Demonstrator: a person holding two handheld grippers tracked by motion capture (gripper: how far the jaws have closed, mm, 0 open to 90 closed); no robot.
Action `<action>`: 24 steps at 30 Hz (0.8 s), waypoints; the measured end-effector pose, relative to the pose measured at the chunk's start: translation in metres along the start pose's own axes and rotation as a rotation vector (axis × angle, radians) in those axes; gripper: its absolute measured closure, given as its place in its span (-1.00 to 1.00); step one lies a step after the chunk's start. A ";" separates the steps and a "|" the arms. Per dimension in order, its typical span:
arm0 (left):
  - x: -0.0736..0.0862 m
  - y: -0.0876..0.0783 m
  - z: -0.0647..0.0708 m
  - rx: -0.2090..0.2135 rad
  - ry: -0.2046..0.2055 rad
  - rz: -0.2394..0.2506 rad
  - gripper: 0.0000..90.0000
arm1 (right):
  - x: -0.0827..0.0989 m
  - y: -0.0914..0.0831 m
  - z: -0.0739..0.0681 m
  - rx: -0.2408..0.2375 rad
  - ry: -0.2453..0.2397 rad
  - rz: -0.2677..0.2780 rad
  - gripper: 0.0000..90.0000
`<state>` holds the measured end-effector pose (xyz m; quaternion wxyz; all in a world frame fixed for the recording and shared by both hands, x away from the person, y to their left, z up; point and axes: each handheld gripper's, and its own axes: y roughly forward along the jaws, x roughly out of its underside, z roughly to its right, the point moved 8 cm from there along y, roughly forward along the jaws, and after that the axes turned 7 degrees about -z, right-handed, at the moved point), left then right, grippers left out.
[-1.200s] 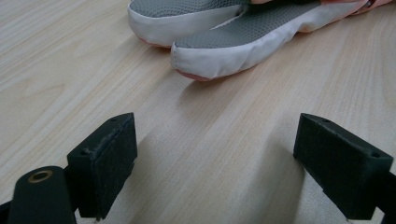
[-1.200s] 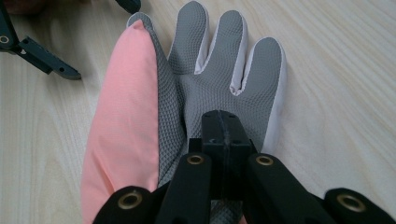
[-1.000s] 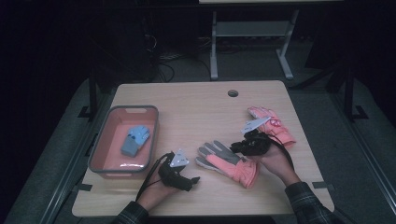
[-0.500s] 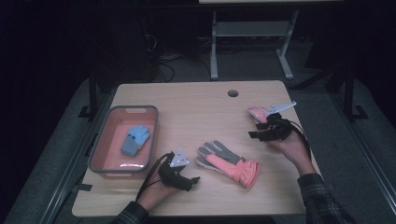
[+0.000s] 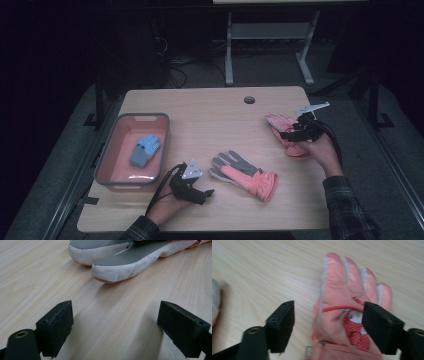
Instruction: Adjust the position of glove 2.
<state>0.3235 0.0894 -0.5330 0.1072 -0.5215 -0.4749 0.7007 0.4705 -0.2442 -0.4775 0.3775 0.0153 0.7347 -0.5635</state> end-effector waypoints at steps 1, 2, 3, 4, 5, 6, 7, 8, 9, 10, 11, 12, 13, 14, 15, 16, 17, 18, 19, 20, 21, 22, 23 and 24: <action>0.000 0.000 0.000 0.000 0.000 0.000 -0.72 | 0.000 0.000 0.004 -0.003 0.016 -0.003 -0.48; 0.000 0.000 0.000 0.000 0.000 0.000 -0.72 | -0.001 0.000 0.007 -0.009 0.035 0.002 -0.52; 0.000 0.000 0.000 0.000 -0.001 0.000 -0.72 | -0.001 0.001 0.011 -0.010 0.050 -0.004 -0.58; 0.000 0.000 0.000 0.000 0.000 0.000 -0.72 | -0.001 0.002 0.013 -0.013 0.057 -0.011 -0.60; 0.000 0.000 0.000 0.000 0.000 0.000 -0.72 | -0.001 0.004 0.016 -0.021 0.066 -0.015 -0.62; 0.000 0.000 0.000 0.000 0.000 0.000 -0.72 | 0.000 0.007 0.021 -0.018 0.077 -0.022 -0.63; 0.000 0.000 0.000 0.000 0.000 0.000 -0.72 | 0.001 0.009 0.024 -0.019 0.087 -0.029 -0.66; 0.000 0.000 0.000 0.000 0.000 0.000 -0.72 | 0.001 0.009 0.024 -0.019 0.087 -0.029 -0.66; 0.000 0.000 0.000 0.000 0.000 0.000 -0.72 | 0.003 0.015 0.029 -0.024 0.109 -0.039 -0.68; 0.000 0.000 0.000 0.000 0.000 0.000 -0.72 | 0.003 0.015 0.029 -0.024 0.109 -0.039 -0.68; 0.000 0.000 0.000 0.000 0.000 0.000 -0.72 | 0.005 0.018 0.031 -0.026 0.117 -0.046 -0.68; 0.000 0.000 0.000 0.000 0.000 0.000 -0.72 | 0.006 0.021 0.031 -0.036 0.112 -0.051 -0.69; 0.000 0.000 0.000 0.000 -0.001 0.000 -0.72 | 0.008 0.026 0.031 -0.041 0.110 -0.065 -0.68; 0.000 0.000 0.000 0.000 -0.001 0.000 -0.72 | 0.008 0.026 0.031 -0.041 0.110 -0.065 -0.68; 0.000 0.000 0.000 0.000 0.000 0.000 -0.72 | 0.009 0.028 0.031 -0.045 0.111 -0.073 -0.68; 0.000 0.000 0.000 0.000 0.000 0.000 -0.72 | 0.010 0.030 0.031 -0.044 0.109 -0.084 -0.66; 0.000 0.000 0.000 0.000 0.000 0.000 -0.72 | 0.011 0.032 0.030 -0.045 0.111 -0.089 -0.65; 0.000 0.000 0.000 0.000 0.000 0.000 -0.72 | 0.011 0.033 0.030 -0.046 0.105 -0.094 -0.61; 0.000 0.000 0.000 0.000 0.000 0.000 -0.72 | 0.012 0.034 0.029 -0.041 0.086 -0.099 -0.48; 0.000 0.000 0.000 0.000 0.000 0.000 -0.72 | 0.013 0.035 0.028 -0.042 0.077 -0.104 -0.40; 0.000 0.000 0.000 0.000 0.000 0.000 -0.72 | 0.013 0.035 0.028 -0.042 0.077 -0.104 -0.40; 0.000 0.000 0.000 0.000 0.000 0.000 -0.72 | 0.013 0.035 0.028 -0.041 0.074 -0.103 -0.22; 0.000 0.000 0.000 0.000 0.000 0.000 -0.72 | 0.013 0.033 0.026 -0.047 0.065 -0.094 -0.08; 0.000 0.000 0.000 0.000 0.000 0.000 -0.72 | 0.013 0.032 0.025 -0.051 0.054 -0.090 0.07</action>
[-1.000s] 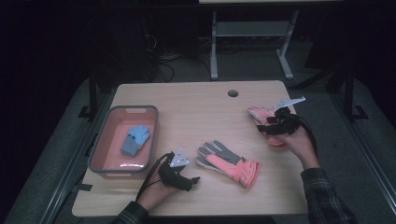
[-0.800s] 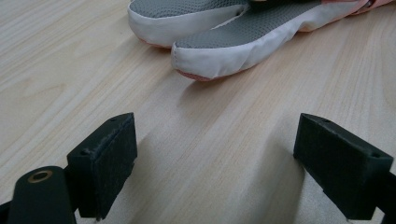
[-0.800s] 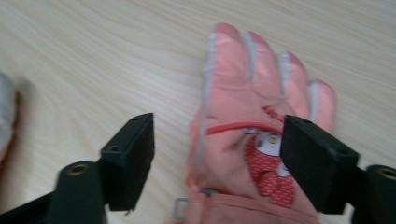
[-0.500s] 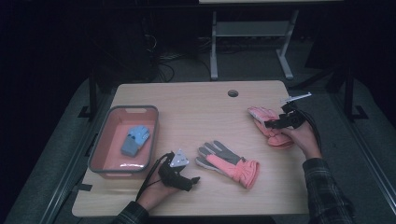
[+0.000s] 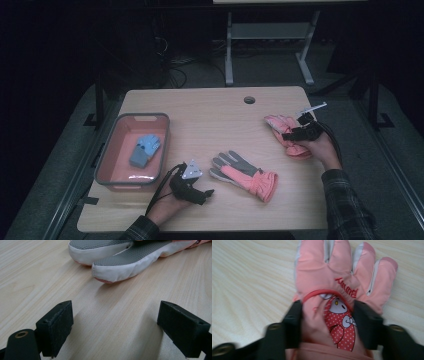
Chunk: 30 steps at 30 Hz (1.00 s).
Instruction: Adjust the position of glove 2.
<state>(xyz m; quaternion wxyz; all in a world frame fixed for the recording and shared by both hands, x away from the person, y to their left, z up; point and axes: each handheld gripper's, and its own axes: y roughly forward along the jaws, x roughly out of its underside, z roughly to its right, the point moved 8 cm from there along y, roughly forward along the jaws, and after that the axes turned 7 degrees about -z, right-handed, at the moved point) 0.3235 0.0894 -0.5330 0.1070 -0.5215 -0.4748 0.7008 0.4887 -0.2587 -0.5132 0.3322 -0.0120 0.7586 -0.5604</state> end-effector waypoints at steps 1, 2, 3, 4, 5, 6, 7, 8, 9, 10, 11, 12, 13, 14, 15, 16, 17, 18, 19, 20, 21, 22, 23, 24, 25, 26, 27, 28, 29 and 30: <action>0.000 0.000 0.000 0.000 0.000 0.000 -0.72 | 0.000 -0.002 0.000 0.000 -0.014 0.000 0.21; 0.000 0.000 0.000 0.000 0.000 0.000 -0.72 | 0.000 -0.003 -0.001 -0.002 -0.014 0.010 0.33; 0.000 0.000 0.000 0.000 0.001 -0.001 -0.72 | 0.000 -0.005 -0.001 -0.006 -0.023 0.023 0.55; 0.000 0.000 0.000 0.000 0.001 -0.001 -0.72 | 0.000 -0.005 -0.001 -0.006 -0.023 0.023 0.55; 0.000 0.000 0.000 0.000 0.001 -0.001 -0.72 | 0.001 -0.006 0.000 -0.007 -0.025 0.023 0.60; 0.000 0.000 0.000 0.000 0.002 -0.002 -0.72 | 0.001 -0.007 0.000 -0.017 -0.027 0.034 0.65; 0.000 0.000 0.000 0.000 0.002 -0.001 -0.72 | 0.001 -0.008 0.000 -0.026 -0.025 0.036 0.67; 0.000 0.000 0.000 0.000 0.002 -0.001 -0.72 | 0.001 -0.012 0.001 -0.038 -0.030 0.045 0.70; 0.000 0.000 0.000 0.000 0.002 -0.002 -0.72 | 0.001 -0.012 0.001 -0.038 -0.030 0.045 0.70; 0.000 0.000 0.000 0.000 0.002 -0.002 -0.72 | 0.001 -0.014 0.001 -0.042 -0.034 0.045 0.71; 0.000 0.000 0.000 0.000 0.002 -0.002 -0.72 | 0.001 -0.018 0.001 -0.046 -0.045 0.050 0.71; 0.000 0.000 0.000 0.000 0.002 -0.002 -0.72 | 0.002 -0.020 -0.001 -0.061 -0.052 0.046 0.71; 0.000 0.000 0.000 0.000 0.002 -0.002 -0.72 | 0.002 -0.023 -0.003 -0.075 -0.056 0.048 0.71; 0.000 0.000 0.000 0.000 0.002 -0.002 -0.72 | 0.001 -0.030 -0.007 -0.086 -0.077 0.052 0.71; 0.000 0.000 0.000 0.000 0.002 -0.002 -0.72 | 0.001 -0.030 -0.007 -0.086 -0.077 0.052 0.71; 0.000 0.000 0.000 0.000 0.001 -0.003 -0.72 | 0.000 -0.037 -0.012 -0.103 -0.095 0.067 0.71; 0.000 0.000 0.000 0.000 0.001 -0.003 -0.72 | 0.000 -0.037 -0.012 -0.103 -0.095 0.067 0.71; 0.000 0.000 0.000 0.000 0.001 -0.003 -0.72 | -0.001 -0.040 -0.015 -0.112 -0.099 0.076 0.71; 0.000 0.000 0.000 0.000 0.001 -0.002 -0.72 | -0.002 -0.044 -0.019 -0.133 -0.114 0.084 0.71; 0.000 0.000 0.000 0.000 0.001 -0.003 -0.72 | -0.003 -0.047 -0.023 -0.142 -0.130 0.091 0.71; 0.000 0.000 0.000 0.000 0.001 -0.003 -0.72 | -0.005 -0.051 -0.034 -0.166 -0.157 0.095 0.71; 0.000 0.000 0.000 0.000 0.001 -0.003 -0.72 | -0.005 -0.051 -0.034 -0.166 -0.157 0.095 0.71; 0.000 0.000 0.000 0.000 0.001 -0.003 -0.72 | -0.006 -0.053 -0.038 -0.175 -0.170 0.097 0.71; 0.000 0.000 0.000 0.000 0.001 -0.003 -0.72 | -0.007 -0.054 -0.045 -0.191 -0.192 0.102 0.71; 0.000 0.000 0.000 0.000 0.001 -0.003 -0.72 | -0.007 -0.055 -0.049 -0.197 -0.207 0.102 0.71; 0.000 0.000 0.000 0.000 0.001 -0.003 -0.72 | -0.008 -0.057 -0.059 -0.215 -0.231 0.100 0.71; -0.001 0.001 0.000 0.001 -0.001 -0.001 -0.72 | -0.008 -0.057 -0.059 -0.215 -0.231 0.100 0.71; -0.001 0.001 0.000 0.001 -0.004 0.003 -0.72 | -0.009 -0.059 -0.072 -0.239 -0.265 0.095 0.71; -0.001 0.001 0.000 0.002 -0.004 0.002 -0.72 | -0.009 -0.059 -0.072 -0.239 -0.265 0.095 0.71; -0.001 0.001 0.000 0.002 -0.003 0.003 -0.72 | -0.010 -0.059 -0.076 -0.249 -0.278 0.097 0.70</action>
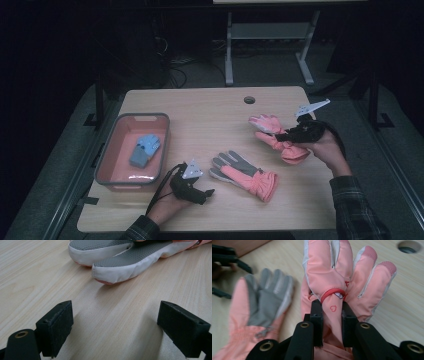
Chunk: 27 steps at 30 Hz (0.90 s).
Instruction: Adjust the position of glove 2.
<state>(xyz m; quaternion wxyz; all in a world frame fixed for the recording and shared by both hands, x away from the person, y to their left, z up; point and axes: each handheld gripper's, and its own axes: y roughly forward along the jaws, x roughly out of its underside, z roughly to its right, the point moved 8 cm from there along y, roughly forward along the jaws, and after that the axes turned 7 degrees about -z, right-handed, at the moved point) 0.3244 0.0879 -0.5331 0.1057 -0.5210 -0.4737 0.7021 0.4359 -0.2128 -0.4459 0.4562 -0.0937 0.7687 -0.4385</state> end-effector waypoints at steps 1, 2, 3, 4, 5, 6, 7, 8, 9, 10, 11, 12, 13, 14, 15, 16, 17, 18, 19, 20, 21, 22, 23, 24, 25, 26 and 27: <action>0.000 0.000 0.000 0.000 0.000 0.000 -0.72 | -0.003 0.000 -0.006 -0.011 -0.012 -0.003 0.70; 0.000 0.000 0.000 0.000 0.000 0.000 -0.72 | -0.005 0.001 -0.011 -0.016 -0.027 -0.002 0.70; 0.000 0.000 0.000 0.000 0.000 0.000 -0.72 | -0.010 0.002 -0.020 -0.041 -0.049 0.001 0.70; 0.000 0.000 0.000 0.000 0.000 0.000 -0.72 | -0.011 0.003 -0.024 -0.051 -0.057 -0.001 0.70; 0.000 0.000 0.000 0.000 0.000 0.000 -0.72 | -0.011 0.003 -0.024 -0.051 -0.057 -0.001 0.70; 0.000 0.000 0.000 0.000 0.000 0.000 -0.72 | -0.013 0.004 -0.030 -0.061 -0.071 -0.003 0.70; 0.000 0.000 0.000 0.000 0.000 0.000 -0.72 | -0.015 0.006 -0.036 -0.074 -0.084 -0.005 0.70; 0.000 0.000 0.000 0.000 0.000 0.000 -0.72 | -0.018 0.007 -0.043 -0.086 -0.102 -0.005 0.70; 0.000 0.000 0.000 -0.001 0.002 -0.001 -0.72 | -0.021 0.009 -0.054 -0.106 -0.129 -0.008 0.70; 0.000 0.000 0.000 -0.002 0.005 0.000 -0.72 | -0.021 0.009 -0.054 -0.106 -0.129 -0.008 0.70; 0.000 0.000 -0.001 -0.002 0.007 -0.001 -0.72 | -0.022 0.010 -0.058 -0.113 -0.134 -0.010 0.70; 0.000 0.000 -0.001 -0.002 0.008 -0.001 -0.72 | -0.024 0.011 -0.065 -0.123 -0.152 -0.012 0.70; 0.000 0.000 -0.001 -0.002 0.008 -0.001 -0.72 | -0.025 0.012 -0.070 -0.133 -0.161 -0.014 0.70; 0.000 0.000 -0.001 -0.002 0.008 -0.001 -0.72 | -0.026 0.014 -0.075 -0.142 -0.166 -0.017 0.70; 0.000 0.000 -0.001 -0.003 0.009 -0.001 -0.72 | -0.026 0.015 -0.078 -0.149 -0.174 -0.021 0.70; 0.000 0.000 -0.001 -0.003 0.009 -0.001 -0.72 | -0.026 0.017 -0.082 -0.158 -0.181 -0.023 0.70; 0.000 0.000 -0.001 -0.003 0.009 -0.002 -0.72 | -0.027 0.021 -0.090 -0.178 -0.188 -0.030 0.69; 0.000 0.000 -0.001 -0.003 0.008 -0.001 -0.72 | -0.026 0.022 -0.092 -0.177 -0.195 -0.033 0.69; 0.000 0.000 -0.001 -0.002 0.008 -0.001 -0.72 | -0.026 0.024 -0.095 -0.182 -0.195 -0.037 0.69; 0.000 0.000 -0.001 -0.002 0.008 -0.001 -0.72 | -0.026 0.025 -0.098 -0.191 -0.195 -0.038 0.69; 0.000 0.000 -0.001 -0.002 0.008 -0.002 -0.72 | -0.026 0.026 -0.099 -0.195 -0.196 -0.040 0.69; 0.000 0.000 -0.001 -0.002 0.008 -0.001 -0.72 | -0.025 0.027 -0.101 -0.197 -0.198 -0.041 0.69; 0.000 0.000 -0.001 -0.002 0.008 -0.001 -0.72 | -0.024 0.029 -0.103 -0.199 -0.206 -0.048 0.69; 0.000 0.000 -0.001 -0.002 0.008 -0.001 -0.72 | -0.022 0.030 -0.107 -0.210 -0.203 -0.055 0.69; 0.000 0.000 -0.001 -0.002 0.008 -0.001 -0.72 | -0.022 0.030 -0.107 -0.210 -0.203 -0.055 0.69; 0.000 0.000 0.000 -0.002 0.007 0.000 -0.72 | -0.020 0.032 -0.108 -0.206 -0.218 -0.062 0.69; 0.000 0.000 0.000 -0.002 0.006 0.000 -0.72 | -0.020 0.032 -0.108 -0.206 -0.218 -0.062 0.69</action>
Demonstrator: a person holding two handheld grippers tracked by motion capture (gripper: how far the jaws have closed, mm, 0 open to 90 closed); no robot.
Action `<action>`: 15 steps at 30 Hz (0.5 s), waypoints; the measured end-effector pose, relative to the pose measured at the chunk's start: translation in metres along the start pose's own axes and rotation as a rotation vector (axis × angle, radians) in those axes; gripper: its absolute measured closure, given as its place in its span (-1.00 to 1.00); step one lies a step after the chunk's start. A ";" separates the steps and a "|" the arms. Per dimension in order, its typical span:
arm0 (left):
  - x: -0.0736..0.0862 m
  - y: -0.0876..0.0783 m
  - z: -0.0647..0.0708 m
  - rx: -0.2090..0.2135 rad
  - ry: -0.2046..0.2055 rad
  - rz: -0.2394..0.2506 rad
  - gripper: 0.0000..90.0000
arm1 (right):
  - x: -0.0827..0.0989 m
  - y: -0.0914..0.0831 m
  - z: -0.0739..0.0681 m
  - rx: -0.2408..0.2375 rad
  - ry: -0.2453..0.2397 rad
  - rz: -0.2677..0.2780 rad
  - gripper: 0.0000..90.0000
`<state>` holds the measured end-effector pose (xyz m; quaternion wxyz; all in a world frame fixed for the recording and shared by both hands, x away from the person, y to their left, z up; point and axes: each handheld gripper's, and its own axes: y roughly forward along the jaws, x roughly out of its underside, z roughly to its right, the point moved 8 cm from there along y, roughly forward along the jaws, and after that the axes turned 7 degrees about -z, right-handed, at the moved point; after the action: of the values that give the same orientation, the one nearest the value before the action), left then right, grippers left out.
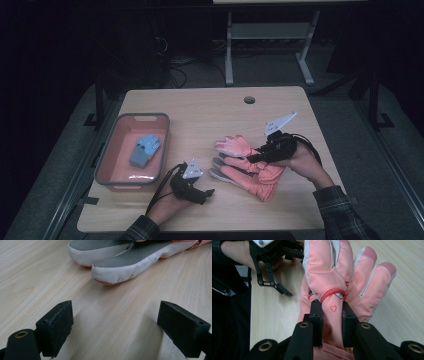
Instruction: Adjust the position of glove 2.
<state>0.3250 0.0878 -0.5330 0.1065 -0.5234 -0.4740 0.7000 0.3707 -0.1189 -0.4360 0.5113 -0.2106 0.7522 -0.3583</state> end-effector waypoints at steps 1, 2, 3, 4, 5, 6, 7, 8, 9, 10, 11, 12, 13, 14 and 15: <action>0.000 0.000 0.000 0.000 -0.001 0.001 -0.72 | 0.000 0.001 -0.001 -0.001 0.000 -0.003 0.69; 0.000 0.000 0.000 0.000 -0.002 0.002 -0.72 | 0.000 0.002 -0.002 -0.004 -0.001 -0.001 0.69; 0.000 0.000 0.000 -0.001 -0.001 0.001 -0.72 | 0.000 0.005 -0.006 -0.009 -0.001 -0.016 0.69; 0.000 0.000 0.000 -0.001 -0.001 0.001 -0.72 | 0.000 0.005 -0.006 -0.009 -0.001 -0.016 0.69; 0.000 0.000 0.000 0.000 -0.002 0.002 -0.72 | 0.000 0.007 -0.006 -0.005 -0.024 -0.023 0.69; 0.000 0.000 0.000 -0.001 -0.001 0.001 -0.72 | 0.000 0.008 -0.008 -0.013 -0.017 -0.031 0.68; 0.000 0.000 0.000 0.000 -0.001 0.001 -0.72 | 0.000 0.010 -0.009 -0.017 -0.024 -0.036 0.68; 0.000 0.000 0.000 -0.001 -0.001 0.001 -0.72 | 0.000 0.013 -0.010 -0.016 -0.023 -0.043 0.68; 0.000 0.000 0.000 0.000 -0.003 0.002 -0.72 | 0.001 0.015 -0.010 -0.013 -0.030 -0.053 0.68; 0.000 0.000 0.000 0.001 -0.003 0.003 -0.72 | 0.002 0.018 -0.009 -0.004 -0.035 -0.063 0.68; 0.000 0.000 0.000 0.001 -0.002 0.002 -0.72 | 0.002 0.018 -0.009 -0.004 -0.035 -0.063 0.68; 0.000 0.000 0.000 0.000 0.001 0.000 -0.72 | 0.003 0.021 -0.008 -0.002 -0.032 -0.075 0.67; 0.000 0.000 0.000 -0.001 0.002 -0.001 -0.72 | 0.003 0.021 -0.008 -0.002 -0.032 -0.075 0.67; 0.000 0.000 0.000 -0.001 0.002 -0.002 -0.72 | 0.003 0.023 -0.008 -0.002 -0.024 -0.079 0.67; 0.000 0.000 0.000 -0.001 0.002 -0.002 -0.72 | 0.003 0.025 -0.007 0.003 -0.028 -0.081 0.67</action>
<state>0.3250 0.0880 -0.5330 0.1076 -0.5238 -0.4746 0.6991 0.3643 -0.1024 -0.4549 0.5070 -0.2451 0.7353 -0.3770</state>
